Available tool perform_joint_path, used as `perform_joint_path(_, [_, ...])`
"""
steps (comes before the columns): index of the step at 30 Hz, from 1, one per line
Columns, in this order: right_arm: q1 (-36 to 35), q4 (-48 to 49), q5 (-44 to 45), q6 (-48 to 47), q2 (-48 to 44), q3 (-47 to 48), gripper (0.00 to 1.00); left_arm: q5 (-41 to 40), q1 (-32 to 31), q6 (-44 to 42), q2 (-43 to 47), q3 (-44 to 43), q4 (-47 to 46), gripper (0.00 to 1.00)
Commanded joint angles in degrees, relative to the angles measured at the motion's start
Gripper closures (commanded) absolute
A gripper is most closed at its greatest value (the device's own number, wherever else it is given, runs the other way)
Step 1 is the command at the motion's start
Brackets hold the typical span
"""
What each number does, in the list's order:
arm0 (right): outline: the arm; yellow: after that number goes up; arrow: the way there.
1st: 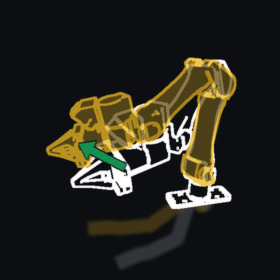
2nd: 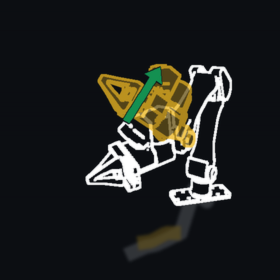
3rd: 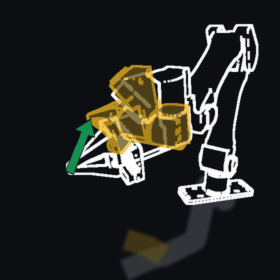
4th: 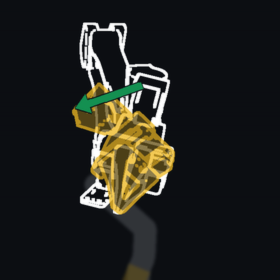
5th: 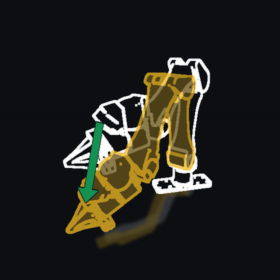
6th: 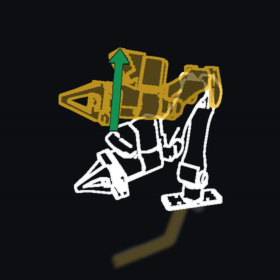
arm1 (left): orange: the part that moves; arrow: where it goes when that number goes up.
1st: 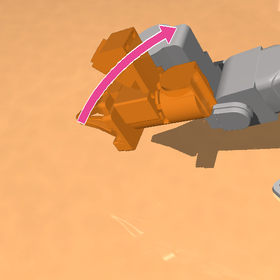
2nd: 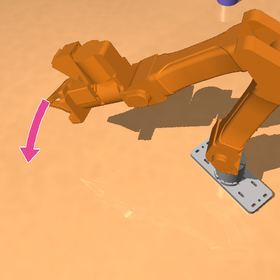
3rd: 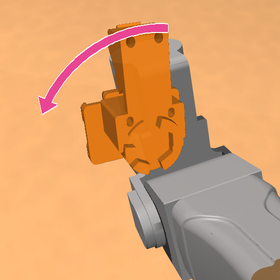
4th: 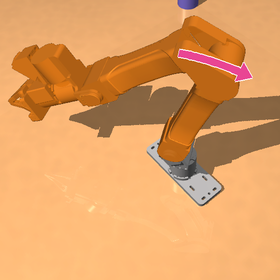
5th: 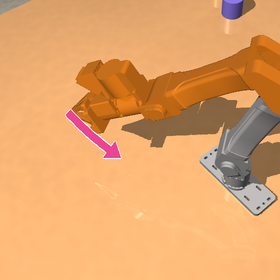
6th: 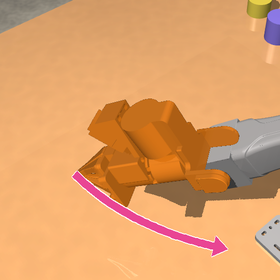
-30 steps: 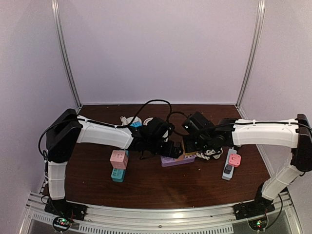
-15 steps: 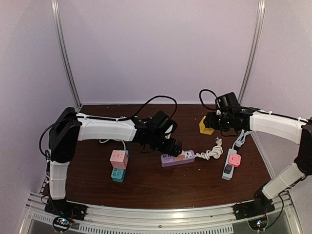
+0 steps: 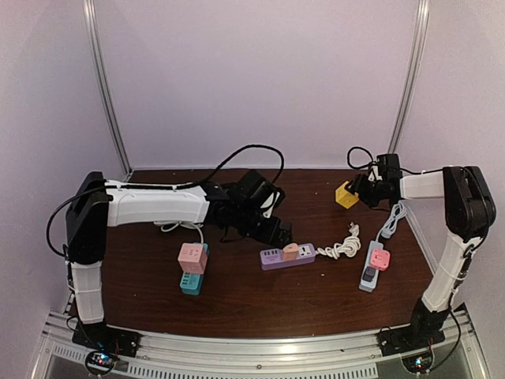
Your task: Pull the plug off the socket
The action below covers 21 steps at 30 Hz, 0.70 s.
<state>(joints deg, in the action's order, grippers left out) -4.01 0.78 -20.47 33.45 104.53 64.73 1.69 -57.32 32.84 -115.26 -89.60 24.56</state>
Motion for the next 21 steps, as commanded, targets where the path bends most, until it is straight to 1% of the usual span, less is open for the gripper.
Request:
perform_joint_path(1, [2.93,7.39,-7.69,2.12,2.56,2.46,0.78,-0.42,0.37,-0.45,4.17,1.8,-1.29,0.02])
perform_joint_path(7, [6.95,11.1,-12.42,4.38,5.07,0.33,0.68,-0.84,0.37,-0.5,4.78,2.33,-1.41,0.02])
perform_joint_path(10, [8.05,10.97,-13.39,4.22,5.76,-0.33,0.63,-0.82,0.38,-0.43,4.78,2.33,-1.79,0.02])
perform_joint_path(15, [9.22,9.33,-13.77,2.98,5.82,-1.08,0.51,-0.83,0.32,-0.16,4.86,2.57,-1.99,0.02])
perform_joint_path(21, [9.72,7.33,-13.6,1.62,5.71,-1.34,0.45,-0.83,0.19,0.2,4.92,3.07,-2.4,0.02])
